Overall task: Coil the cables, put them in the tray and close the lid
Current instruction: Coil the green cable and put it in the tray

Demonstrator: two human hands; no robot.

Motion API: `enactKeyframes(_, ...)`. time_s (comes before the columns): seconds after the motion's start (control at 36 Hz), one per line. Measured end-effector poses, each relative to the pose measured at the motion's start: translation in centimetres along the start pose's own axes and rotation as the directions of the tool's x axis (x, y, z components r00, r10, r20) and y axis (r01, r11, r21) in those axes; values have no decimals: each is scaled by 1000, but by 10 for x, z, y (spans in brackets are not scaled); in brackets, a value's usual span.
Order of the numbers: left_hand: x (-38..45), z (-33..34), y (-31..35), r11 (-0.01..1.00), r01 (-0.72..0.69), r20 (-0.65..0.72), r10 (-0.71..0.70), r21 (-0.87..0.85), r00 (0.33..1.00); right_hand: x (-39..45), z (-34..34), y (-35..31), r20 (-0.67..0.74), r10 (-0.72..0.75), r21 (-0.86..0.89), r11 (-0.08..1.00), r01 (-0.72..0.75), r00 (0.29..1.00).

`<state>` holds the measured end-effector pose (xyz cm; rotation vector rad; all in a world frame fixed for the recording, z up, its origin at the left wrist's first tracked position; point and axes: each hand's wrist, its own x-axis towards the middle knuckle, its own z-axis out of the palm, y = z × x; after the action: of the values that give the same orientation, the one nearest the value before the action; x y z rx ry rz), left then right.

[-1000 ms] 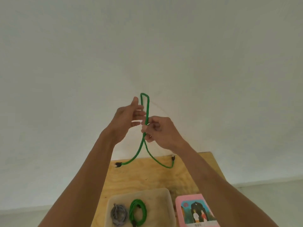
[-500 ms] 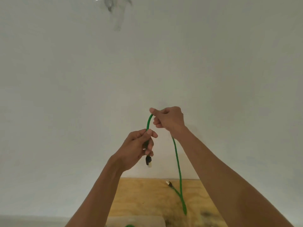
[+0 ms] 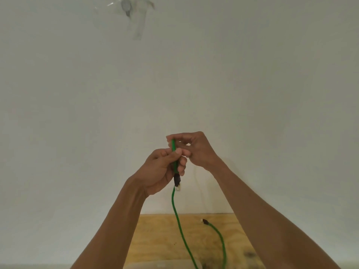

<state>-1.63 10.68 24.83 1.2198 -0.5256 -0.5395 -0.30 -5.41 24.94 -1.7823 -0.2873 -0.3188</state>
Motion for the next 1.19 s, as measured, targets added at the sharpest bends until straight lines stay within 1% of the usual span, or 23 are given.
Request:
enactKeyframes(0.06, 0, -1, 1, 999, 7, 12, -7, 46, 1000, -2, 2, 0, -11, -3, 39, 999, 3, 1000)
enactKeyframes(0.11, 1, 1, 3, 1000, 7, 13, -7, -12, 1000, -5, 7, 0, 25, 35, 161, 986, -38, 999)
enactKeyframes(0.17, 4, 7, 5, 995, -18, -12, 17, -102, 1000, -7, 14, 2, 66, 127, 296, 945, -141, 990)
enactKeyframes(0.22, 9, 15, 8, 984, -56, -59, 46, -167, 997, -15, 22, 7, 58, 192, 285, 937, -201, 980)
enactKeyframes(0.33, 23, 17, 21, 966, -104, -178, 62, -238, 982, -38, 45, 19, 24, 238, 135, 962, -239, 971)
enactKeyframes(0.42, 30, 6, 32, 979, -115, -204, 80, -166, 976, -41, 54, 26, 28, 280, 152, 948, -281, 960)
enactKeyframes(0.58, 44, -16, 43, 980, -158, -242, 184, 122, 953, -51, 59, 25, -62, 281, 183, 947, -265, 958)
enactKeyframes(0.64, 46, -23, 42, 963, -144, -238, 199, 228, 951, -50, 57, 23, -92, 252, 106, 964, -242, 963)
enactKeyframes(0.69, 47, -28, 38, 934, -135, -214, 214, 331, 953, -50, 52, 20, -119, 192, -52, 979, -199, 974)
enactKeyframes(0.78, 44, -34, 30, 854, -128, -157, 237, 505, 959, -50, 37, 10, -76, 112, -234, 964, -127, 991)
enactKeyframes(0.83, 41, -36, 25, 794, -107, -131, 229, 599, 965, -45, 22, 0, -3, 84, -378, 922, -79, 996)
enactKeyframes(0.89, 38, -34, 21, 741, -77, -113, 203, 668, 973, -37, 5, -12, 40, 52, -528, 849, -24, 998)
enactKeyframes(0.94, 35, -31, 17, 709, -46, -101, 164, 703, 981, -28, -9, -24, 50, 27, -597, 802, 8, 998)
enactKeyframes(1.0, 33, -28, 13, 723, -16, -85, 104, 691, 991, -21, -20, -37, 59, -3, -604, 796, 38, 998)
enactKeyframes(1.06, 30, -23, 11, 771, 12, -56, 31, 637, 998, -13, -29, -45, 61, -72, -582, 808, 94, 996)
enactKeyframes(1.08, 29, -19, 11, 814, 26, -43, -2, 580, 999, -10, -32, -46, 59, -107, -552, 825, 122, 993)
enactKeyframes(1.14, 26, -9, 11, 914, 65, -21, -61, 399, 998, -2, -38, -44, 44, -184, -474, 862, 182, 982)
enactKeyframes(1.19, 23, 0, 12, 968, 89, 8, -94, 234, 996, 4, -42, -41, 17, -238, -389, 893, 226, 971)
